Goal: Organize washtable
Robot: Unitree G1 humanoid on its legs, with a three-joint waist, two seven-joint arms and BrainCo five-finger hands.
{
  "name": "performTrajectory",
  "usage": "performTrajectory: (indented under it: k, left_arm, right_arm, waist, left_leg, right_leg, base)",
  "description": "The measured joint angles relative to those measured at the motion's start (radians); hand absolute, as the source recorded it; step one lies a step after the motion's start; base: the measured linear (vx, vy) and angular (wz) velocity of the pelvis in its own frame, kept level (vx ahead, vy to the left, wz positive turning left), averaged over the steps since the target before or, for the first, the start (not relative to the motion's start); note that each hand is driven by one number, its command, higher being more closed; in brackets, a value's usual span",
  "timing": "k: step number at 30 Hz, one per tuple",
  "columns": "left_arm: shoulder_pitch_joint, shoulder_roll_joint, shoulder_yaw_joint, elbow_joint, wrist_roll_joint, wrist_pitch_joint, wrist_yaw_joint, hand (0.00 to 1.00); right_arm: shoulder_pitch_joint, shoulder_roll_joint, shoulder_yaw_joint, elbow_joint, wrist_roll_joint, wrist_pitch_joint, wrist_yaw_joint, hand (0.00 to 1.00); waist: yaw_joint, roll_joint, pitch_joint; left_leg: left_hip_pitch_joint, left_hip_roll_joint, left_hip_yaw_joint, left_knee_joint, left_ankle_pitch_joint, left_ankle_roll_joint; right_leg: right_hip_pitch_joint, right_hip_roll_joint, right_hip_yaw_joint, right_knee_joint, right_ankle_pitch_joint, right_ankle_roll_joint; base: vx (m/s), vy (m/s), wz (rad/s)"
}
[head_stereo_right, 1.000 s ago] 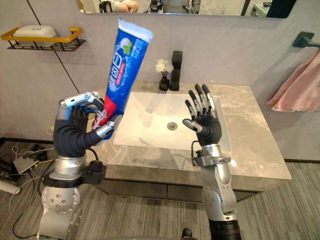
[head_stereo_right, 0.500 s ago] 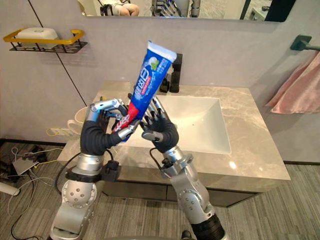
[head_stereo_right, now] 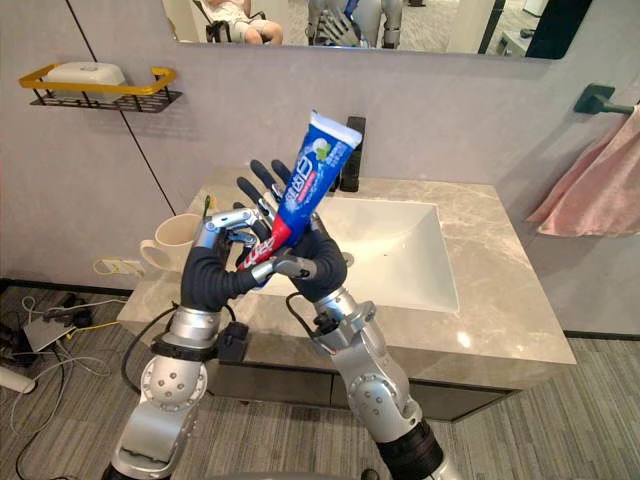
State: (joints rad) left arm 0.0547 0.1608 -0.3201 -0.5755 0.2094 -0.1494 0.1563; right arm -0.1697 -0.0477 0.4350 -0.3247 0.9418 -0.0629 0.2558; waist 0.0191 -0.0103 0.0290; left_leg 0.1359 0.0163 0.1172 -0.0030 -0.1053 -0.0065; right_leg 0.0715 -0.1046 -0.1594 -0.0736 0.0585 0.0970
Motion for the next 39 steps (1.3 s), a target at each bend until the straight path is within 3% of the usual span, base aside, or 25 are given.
performTrajectory:
  k: [16, 17, 39]
  left_arm:
    - [0.067, 0.001, 0.021, 0.034, 0.000, -0.010, -0.006, 1.00]
    - [0.074, 0.001, 0.023, 0.034, 0.001, -0.010, -0.008, 1.00]
    - [0.083, 0.003, 0.016, 0.047, 0.041, -0.010, -0.050, 1.00]
  right_arm:
    - [-0.003, 0.001, -0.079, 0.001, -0.001, 0.000, -0.017, 0.00]
    - [-0.005, 0.001, -0.081, 0.006, -0.002, 0.000, -0.017, 1.00]
    - [-0.044, 0.013, -0.074, 0.044, -0.009, 0.002, -0.014, 1.00]
  waist:
    - [0.003, -0.001, -0.001]
    - [0.002, -0.001, -0.001]
    - [0.003, -0.001, -0.001]
  left_leg:
    - [0.001, 0.001, 0.002, 0.000, 0.000, 0.000]
    - [0.001, 0.001, 0.002, 0.000, 0.000, 0.000]
    - [0.003, 0.001, 0.012, -0.003, 0.000, 0.000]
  right_leg:
    - [0.000, 0.001, 0.002, 0.000, 0.000, 0.000]
    - [0.000, 0.001, 0.002, 0.000, 0.000, 0.000]
    - [-0.004, 0.002, 0.012, 0.000, 0.000, 0.000]
  base:
    - [0.00, 0.000, 0.00]
    - [0.00, 0.000, 0.00]
    - [0.00, 0.000, 0.00]
